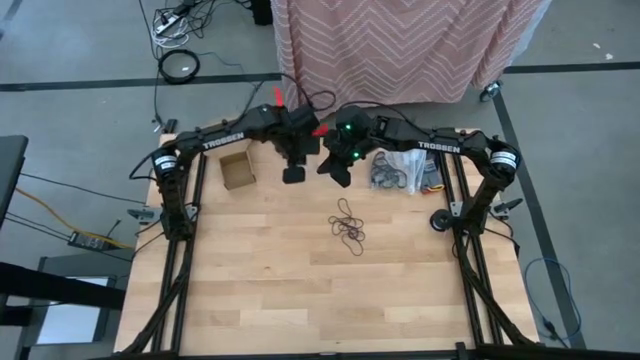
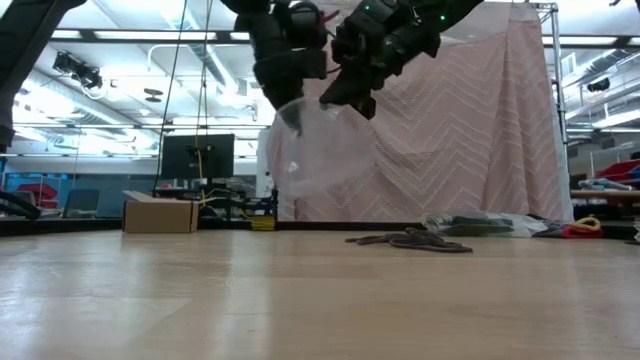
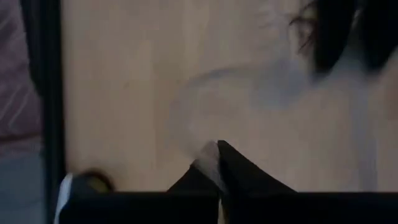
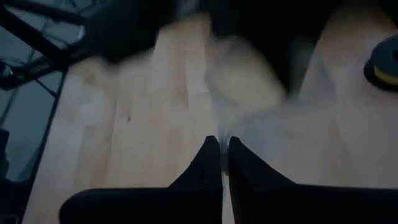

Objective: Sort rubber bands
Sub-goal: Open the transparent zip bag

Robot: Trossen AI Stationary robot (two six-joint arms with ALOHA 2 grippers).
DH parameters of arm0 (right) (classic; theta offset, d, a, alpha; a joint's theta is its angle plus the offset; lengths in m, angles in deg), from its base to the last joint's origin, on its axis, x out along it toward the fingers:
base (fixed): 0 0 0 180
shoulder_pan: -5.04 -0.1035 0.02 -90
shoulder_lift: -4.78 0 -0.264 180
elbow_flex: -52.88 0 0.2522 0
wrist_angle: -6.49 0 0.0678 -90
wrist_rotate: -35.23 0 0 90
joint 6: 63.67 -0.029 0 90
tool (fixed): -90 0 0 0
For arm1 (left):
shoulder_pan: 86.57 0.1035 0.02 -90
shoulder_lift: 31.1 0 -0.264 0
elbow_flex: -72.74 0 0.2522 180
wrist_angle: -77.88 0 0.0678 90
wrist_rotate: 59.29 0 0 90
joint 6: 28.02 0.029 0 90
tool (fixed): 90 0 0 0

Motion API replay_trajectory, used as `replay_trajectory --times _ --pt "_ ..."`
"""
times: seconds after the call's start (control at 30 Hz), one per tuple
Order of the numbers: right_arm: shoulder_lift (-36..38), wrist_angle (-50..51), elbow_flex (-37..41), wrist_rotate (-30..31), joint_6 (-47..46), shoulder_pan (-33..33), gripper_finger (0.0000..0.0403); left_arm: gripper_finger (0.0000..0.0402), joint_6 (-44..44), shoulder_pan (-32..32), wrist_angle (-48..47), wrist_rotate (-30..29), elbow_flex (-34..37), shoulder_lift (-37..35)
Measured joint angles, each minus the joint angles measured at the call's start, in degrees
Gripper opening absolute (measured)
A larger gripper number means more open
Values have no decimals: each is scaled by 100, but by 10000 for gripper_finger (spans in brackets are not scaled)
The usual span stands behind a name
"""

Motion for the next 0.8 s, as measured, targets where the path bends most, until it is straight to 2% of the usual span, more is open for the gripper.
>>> replay_trajectory --times 0.2,0.53,0.67,0.8 --pt "0 -42 0 -59 -60 126 0 1 -415 -165 571 369 2 81" --pt "0 401 -3 119 90 270 0 1 -940 -295 862 465 9 72" --pt "33 907 -22 97 291 286 0 0 -1293 -415 1347 473 42 170" --pt "110 970 343 100 335 293 0 0 -1488 -530 1740 440 81 408"
